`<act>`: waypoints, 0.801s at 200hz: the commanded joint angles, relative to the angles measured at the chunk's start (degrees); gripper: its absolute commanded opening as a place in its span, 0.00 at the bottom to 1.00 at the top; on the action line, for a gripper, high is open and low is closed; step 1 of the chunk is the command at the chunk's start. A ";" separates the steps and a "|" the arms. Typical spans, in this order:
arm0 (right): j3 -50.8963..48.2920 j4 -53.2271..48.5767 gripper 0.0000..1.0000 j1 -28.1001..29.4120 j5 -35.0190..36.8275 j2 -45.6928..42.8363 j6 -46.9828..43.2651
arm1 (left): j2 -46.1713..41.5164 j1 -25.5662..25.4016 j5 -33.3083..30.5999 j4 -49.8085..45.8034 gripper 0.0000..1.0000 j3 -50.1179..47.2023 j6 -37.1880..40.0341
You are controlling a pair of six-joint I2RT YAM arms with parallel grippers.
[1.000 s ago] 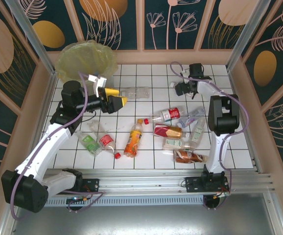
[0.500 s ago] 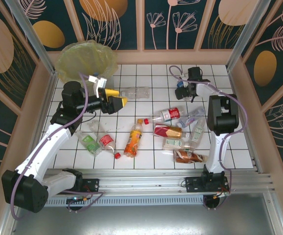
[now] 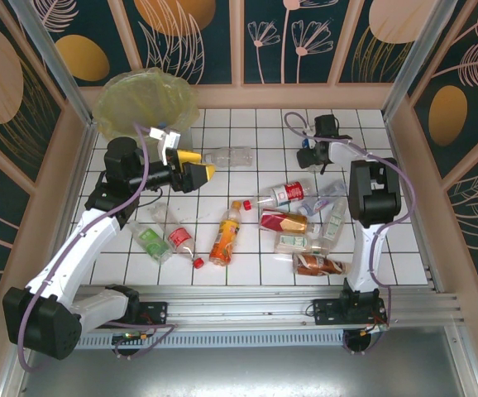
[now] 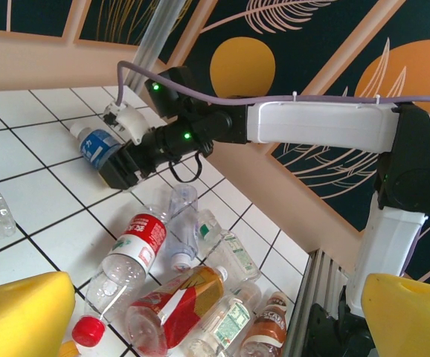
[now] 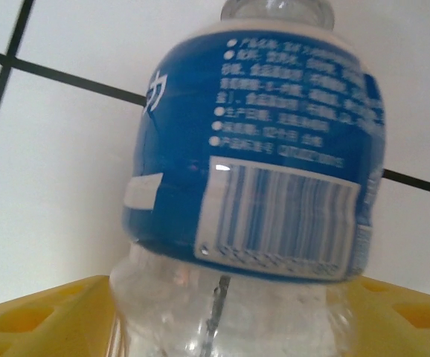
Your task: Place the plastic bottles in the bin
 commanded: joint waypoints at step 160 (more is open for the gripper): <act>-0.34 1.47 0.64 0.67 1.08 -5.74 5.92 | -0.60 -0.64 -0.02 3.72 0.99 -0.87 -2.36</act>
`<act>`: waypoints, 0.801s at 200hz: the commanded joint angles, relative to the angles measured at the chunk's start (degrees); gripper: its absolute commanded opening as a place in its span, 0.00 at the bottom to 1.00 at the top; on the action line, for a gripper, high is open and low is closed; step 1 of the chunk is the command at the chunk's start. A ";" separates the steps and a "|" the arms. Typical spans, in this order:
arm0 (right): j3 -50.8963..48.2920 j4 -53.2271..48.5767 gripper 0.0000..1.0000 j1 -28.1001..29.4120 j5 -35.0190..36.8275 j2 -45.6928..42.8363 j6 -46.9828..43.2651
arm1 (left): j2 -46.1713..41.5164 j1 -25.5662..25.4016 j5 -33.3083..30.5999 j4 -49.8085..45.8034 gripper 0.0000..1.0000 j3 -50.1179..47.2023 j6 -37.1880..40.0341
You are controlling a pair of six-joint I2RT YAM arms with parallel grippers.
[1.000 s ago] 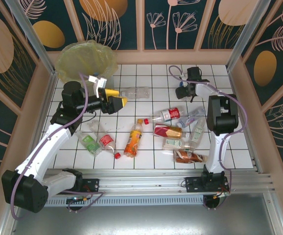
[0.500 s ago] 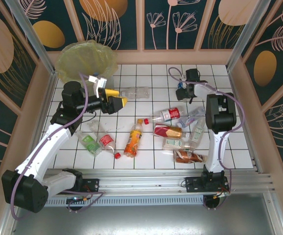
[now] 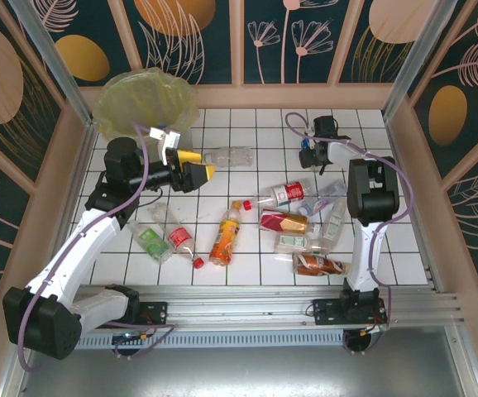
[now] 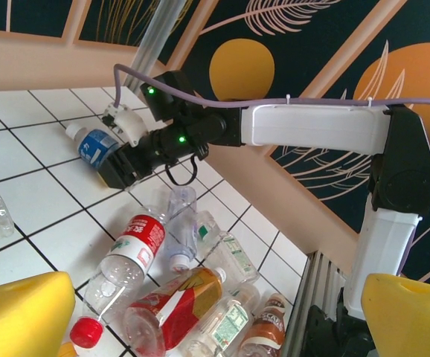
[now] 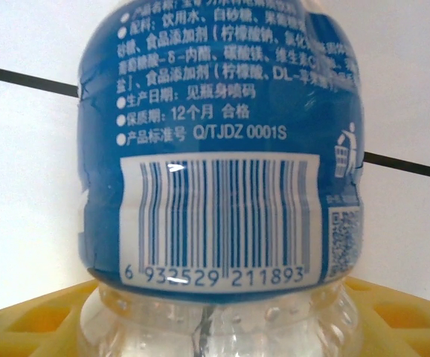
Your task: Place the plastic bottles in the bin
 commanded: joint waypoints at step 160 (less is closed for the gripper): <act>-31.72 19.83 0.64 10.41 -35.97 -47.25 22.55 | 11.81 -8.52 -10.78 28.71 0.99 -4.35 -18.35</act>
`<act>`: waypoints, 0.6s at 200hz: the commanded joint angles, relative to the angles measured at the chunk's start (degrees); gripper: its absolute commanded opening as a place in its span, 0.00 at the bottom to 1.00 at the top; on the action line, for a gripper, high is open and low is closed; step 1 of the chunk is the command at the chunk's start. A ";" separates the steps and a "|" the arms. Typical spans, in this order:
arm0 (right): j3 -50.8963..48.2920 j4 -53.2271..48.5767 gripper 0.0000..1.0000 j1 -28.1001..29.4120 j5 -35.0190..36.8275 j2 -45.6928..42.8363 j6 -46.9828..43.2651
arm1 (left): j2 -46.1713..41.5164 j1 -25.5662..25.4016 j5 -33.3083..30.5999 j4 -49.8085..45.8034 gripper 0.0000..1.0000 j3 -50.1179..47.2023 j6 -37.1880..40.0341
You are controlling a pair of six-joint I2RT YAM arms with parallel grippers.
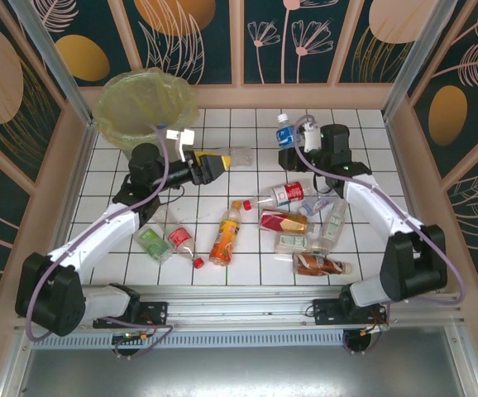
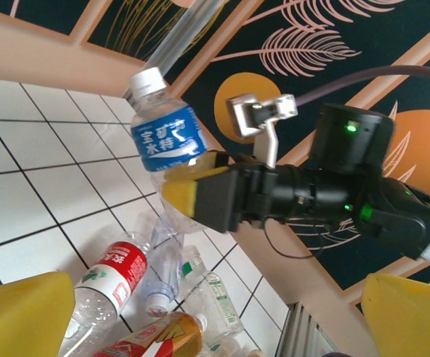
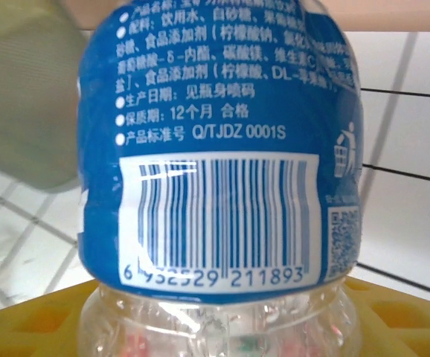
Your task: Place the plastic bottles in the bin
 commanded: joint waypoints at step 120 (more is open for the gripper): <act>-11.79 22.27 0.65 8.33 -32.20 -10.22 16.41 | 10.11 -6.25 2.54 19.07 0.99 3.35 -8.54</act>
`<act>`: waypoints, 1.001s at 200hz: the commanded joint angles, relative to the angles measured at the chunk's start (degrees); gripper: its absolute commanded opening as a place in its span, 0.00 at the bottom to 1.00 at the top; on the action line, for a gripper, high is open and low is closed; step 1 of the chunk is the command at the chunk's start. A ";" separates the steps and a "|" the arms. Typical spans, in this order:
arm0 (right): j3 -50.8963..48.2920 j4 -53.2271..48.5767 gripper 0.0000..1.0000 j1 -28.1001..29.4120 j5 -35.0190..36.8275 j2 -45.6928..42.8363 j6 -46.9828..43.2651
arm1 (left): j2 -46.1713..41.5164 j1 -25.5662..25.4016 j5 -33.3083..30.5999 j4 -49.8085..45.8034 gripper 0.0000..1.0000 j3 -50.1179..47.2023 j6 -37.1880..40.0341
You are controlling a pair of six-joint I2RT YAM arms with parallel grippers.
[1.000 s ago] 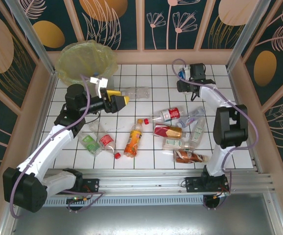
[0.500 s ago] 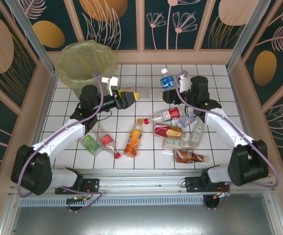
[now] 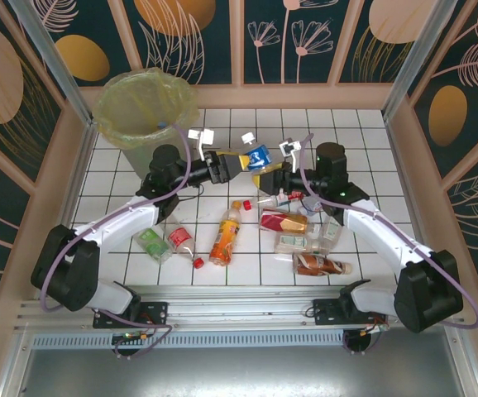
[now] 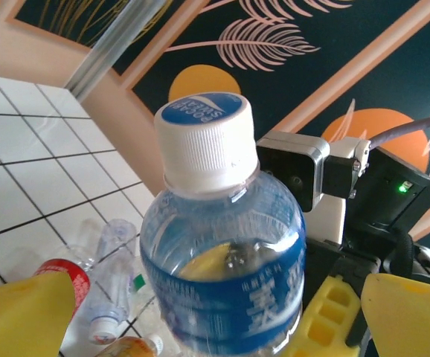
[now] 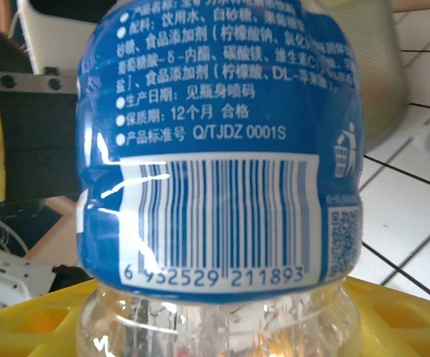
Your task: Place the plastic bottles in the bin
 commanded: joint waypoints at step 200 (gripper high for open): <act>-0.22 5.47 0.66 3.24 -3.50 0.92 1.93 | 0.53 -3.12 5.71 2.47 0.58 4.42 0.05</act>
